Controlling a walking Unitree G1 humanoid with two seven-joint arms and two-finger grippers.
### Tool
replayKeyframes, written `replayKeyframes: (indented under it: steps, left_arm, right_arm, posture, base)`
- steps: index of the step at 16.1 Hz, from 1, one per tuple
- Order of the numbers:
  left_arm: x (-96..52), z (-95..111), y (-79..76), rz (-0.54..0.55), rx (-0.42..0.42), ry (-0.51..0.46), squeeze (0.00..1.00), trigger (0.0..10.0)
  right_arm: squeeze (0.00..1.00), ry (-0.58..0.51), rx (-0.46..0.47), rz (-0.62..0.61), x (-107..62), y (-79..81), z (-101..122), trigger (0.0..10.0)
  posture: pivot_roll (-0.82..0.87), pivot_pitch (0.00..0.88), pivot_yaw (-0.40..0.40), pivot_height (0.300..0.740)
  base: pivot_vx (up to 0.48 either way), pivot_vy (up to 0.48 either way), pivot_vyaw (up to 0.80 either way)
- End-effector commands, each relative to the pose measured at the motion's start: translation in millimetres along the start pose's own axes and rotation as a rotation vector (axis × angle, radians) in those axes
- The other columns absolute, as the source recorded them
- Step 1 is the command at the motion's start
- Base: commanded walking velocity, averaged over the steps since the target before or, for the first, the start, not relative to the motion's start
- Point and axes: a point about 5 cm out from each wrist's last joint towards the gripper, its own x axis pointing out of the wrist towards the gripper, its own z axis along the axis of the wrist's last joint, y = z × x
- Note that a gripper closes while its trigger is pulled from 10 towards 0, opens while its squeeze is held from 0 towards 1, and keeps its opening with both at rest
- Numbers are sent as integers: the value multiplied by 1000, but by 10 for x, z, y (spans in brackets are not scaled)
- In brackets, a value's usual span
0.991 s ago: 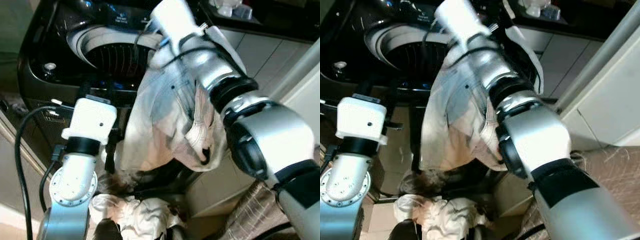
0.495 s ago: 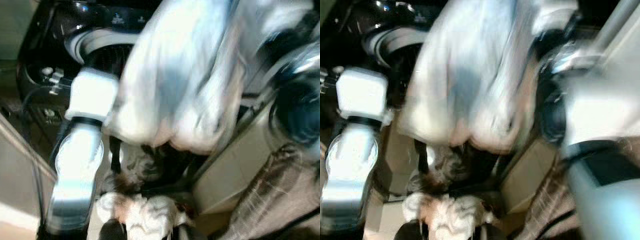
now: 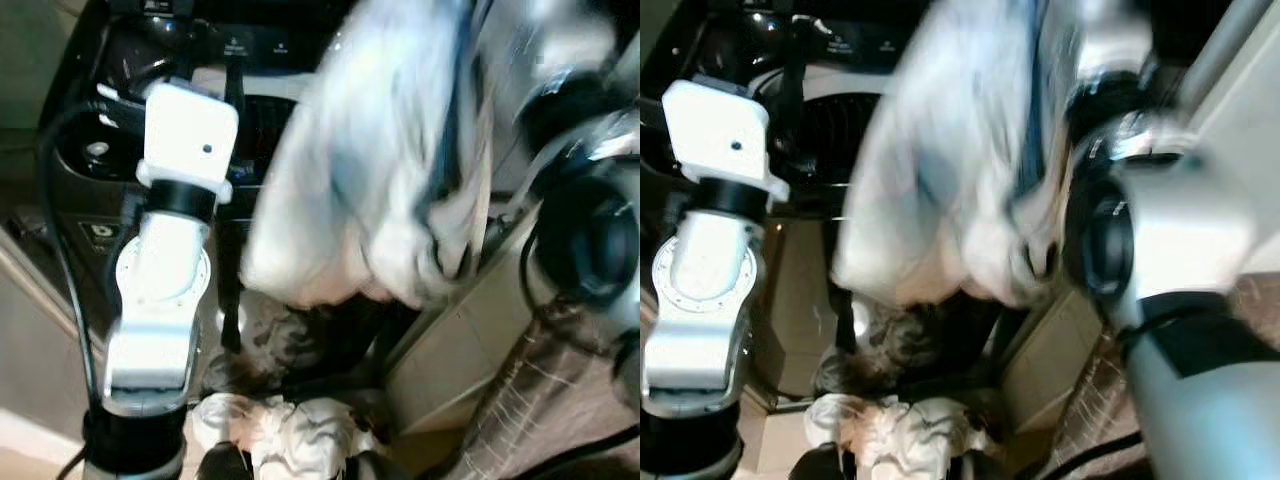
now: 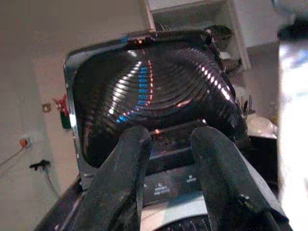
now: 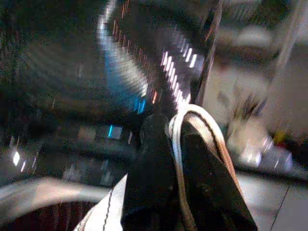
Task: Clothes washing
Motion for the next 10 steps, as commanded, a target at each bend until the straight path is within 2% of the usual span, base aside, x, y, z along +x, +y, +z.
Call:
replayKeyframes:
  steps: [1, 3, 4, 6, 9, 10]
  left_arm:
    - [-4, 24, -29, -6, -5, -14, 0, 10000]
    - [-2, -9, -68, -16, -11, 3, 0, 10000]
    - [-12, -50, -91, -25, 2, 24, 0, 10000]
    - [-32, -95, -118, -27, 12, 43, 0, 10000]
    - [-40, -157, -155, -17, 40, 68, 0, 10000]
    - [-46, -165, -156, -15, 38, 71, 0, 10000]
  right_arm:
    - [0, -65, -20, -3, 2, -32, 131, 10000]
    - [0, -20, -49, 20, -44, 14, -129, 10000]
    - [0, -22, -59, 42, -67, 21, -193, 10000]
    - [0, -25, -68, 56, -90, 18, -244, 10000]
    - [0, -18, -97, 82, -102, 85, -313, 10000]
    - [0, -24, -89, 88, -104, 94, -314, 10000]
  posture:
    - [108, 0, -112, 740]
    - [102, 0, -106, 740]
    - [101, 0, -108, 740]
    - [100, 0, -106, 740]
    - [98, 0, -107, 740]
    - [98, 0, -107, 740]
  base:
    - [0, 0, -781]
    - [0, 0, -741]
    - [0, 0, 0]
    - [0, 0, 0]
    - [0, 0, -646]
    - [0, 0, 0]
